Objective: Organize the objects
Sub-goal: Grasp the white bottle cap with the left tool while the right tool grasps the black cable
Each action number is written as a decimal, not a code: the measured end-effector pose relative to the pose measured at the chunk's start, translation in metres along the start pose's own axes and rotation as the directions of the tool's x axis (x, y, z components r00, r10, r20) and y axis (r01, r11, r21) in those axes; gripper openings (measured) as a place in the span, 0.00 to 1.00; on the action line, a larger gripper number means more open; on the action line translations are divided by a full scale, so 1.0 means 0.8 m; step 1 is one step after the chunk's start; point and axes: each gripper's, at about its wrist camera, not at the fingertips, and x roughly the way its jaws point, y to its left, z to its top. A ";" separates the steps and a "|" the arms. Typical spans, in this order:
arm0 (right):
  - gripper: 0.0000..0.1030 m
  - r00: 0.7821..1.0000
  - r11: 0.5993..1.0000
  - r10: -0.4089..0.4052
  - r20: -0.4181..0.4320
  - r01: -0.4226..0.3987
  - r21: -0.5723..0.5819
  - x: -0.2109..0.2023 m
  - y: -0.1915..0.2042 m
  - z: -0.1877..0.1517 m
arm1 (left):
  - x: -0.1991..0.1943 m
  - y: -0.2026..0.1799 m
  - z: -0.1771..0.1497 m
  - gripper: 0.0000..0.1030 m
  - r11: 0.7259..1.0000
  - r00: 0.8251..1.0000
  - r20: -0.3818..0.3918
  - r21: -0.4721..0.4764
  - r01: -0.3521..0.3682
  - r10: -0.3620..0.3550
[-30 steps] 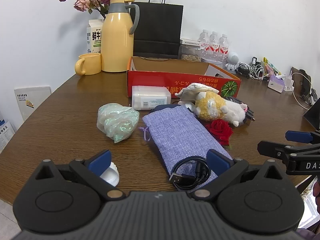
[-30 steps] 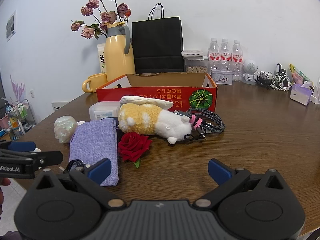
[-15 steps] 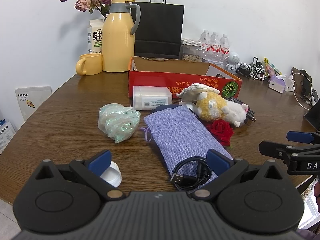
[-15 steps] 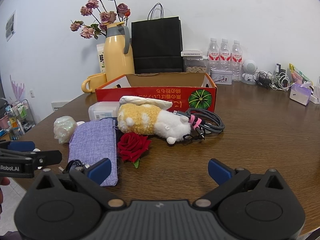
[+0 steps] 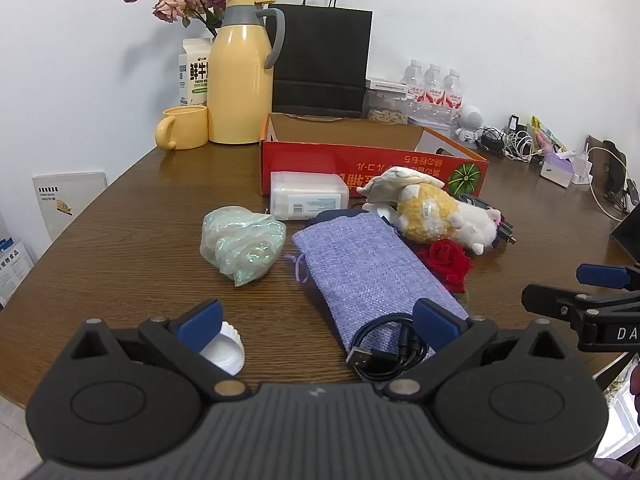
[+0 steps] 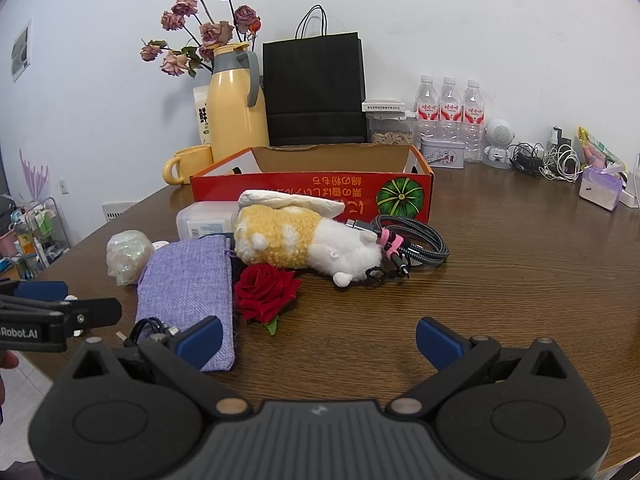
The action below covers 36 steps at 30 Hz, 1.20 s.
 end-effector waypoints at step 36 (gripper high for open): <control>1.00 0.993 0.986 0.106 -0.043 -0.111 -0.128 0.025 0.068 -0.005 | 0.017 0.075 -0.023 0.39 0.992 0.995 -0.064 -0.096 -0.077 0.071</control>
